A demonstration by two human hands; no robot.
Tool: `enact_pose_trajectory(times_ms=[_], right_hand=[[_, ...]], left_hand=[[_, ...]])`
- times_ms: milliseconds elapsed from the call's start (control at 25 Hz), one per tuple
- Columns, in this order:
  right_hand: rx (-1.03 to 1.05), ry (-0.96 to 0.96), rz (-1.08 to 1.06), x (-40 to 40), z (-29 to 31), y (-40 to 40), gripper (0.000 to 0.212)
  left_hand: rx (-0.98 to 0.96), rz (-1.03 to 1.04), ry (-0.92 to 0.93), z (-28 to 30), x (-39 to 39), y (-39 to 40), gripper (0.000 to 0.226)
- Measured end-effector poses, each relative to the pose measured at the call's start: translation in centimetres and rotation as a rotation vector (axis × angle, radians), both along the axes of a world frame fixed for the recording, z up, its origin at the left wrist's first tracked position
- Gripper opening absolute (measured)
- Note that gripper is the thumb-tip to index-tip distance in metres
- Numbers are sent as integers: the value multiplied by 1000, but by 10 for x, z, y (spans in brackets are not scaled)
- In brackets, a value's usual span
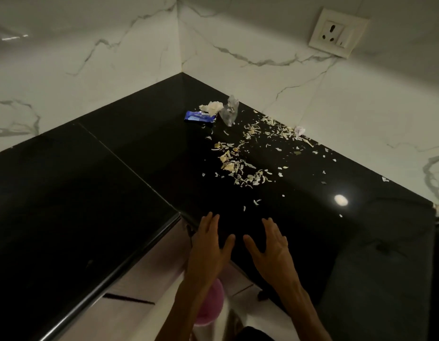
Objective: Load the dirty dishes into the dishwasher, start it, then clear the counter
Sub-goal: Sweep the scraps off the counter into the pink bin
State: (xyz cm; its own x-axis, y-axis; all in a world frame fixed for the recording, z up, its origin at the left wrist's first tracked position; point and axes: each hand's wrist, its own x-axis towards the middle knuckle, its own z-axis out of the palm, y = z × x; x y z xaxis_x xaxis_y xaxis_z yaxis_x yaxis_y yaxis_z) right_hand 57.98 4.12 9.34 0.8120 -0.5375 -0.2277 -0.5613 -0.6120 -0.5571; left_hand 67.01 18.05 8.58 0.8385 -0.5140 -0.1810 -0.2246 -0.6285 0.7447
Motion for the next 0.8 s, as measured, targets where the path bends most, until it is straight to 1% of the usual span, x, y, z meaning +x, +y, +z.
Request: enact_pose_trajectory(times_ms=[160,240,280,360,480,520,680,800], right_hand=[[-142,201,4,13,-27,-15,94],[-230,208,15,28,-37,-19,103],[-259,197,11,39,-40,-21,105],[-298,181,-1,59,-46,-31,102],[-341,187,-35,87,-54,-50,96],[-349,193,-37,96,-56,-56,95],[-342,204,-27,132,-58,-77,95],[-344,201,-39,164,-59,-91,95]], left_hand=[[134,29,7,-13,29,-20,79],[231,16,-26,-20,45,-29,84],[284,6,-51,-25,56,-34,87],[365,-15,-114,-35,78,-46,93],[396,-14,-238,-45,106,-66,107],[406,-16,-280,-47,114,-72,108],[484,-50,-414,-56,146,-85,100],[537,-105,-438,-57,173,-98,95]])
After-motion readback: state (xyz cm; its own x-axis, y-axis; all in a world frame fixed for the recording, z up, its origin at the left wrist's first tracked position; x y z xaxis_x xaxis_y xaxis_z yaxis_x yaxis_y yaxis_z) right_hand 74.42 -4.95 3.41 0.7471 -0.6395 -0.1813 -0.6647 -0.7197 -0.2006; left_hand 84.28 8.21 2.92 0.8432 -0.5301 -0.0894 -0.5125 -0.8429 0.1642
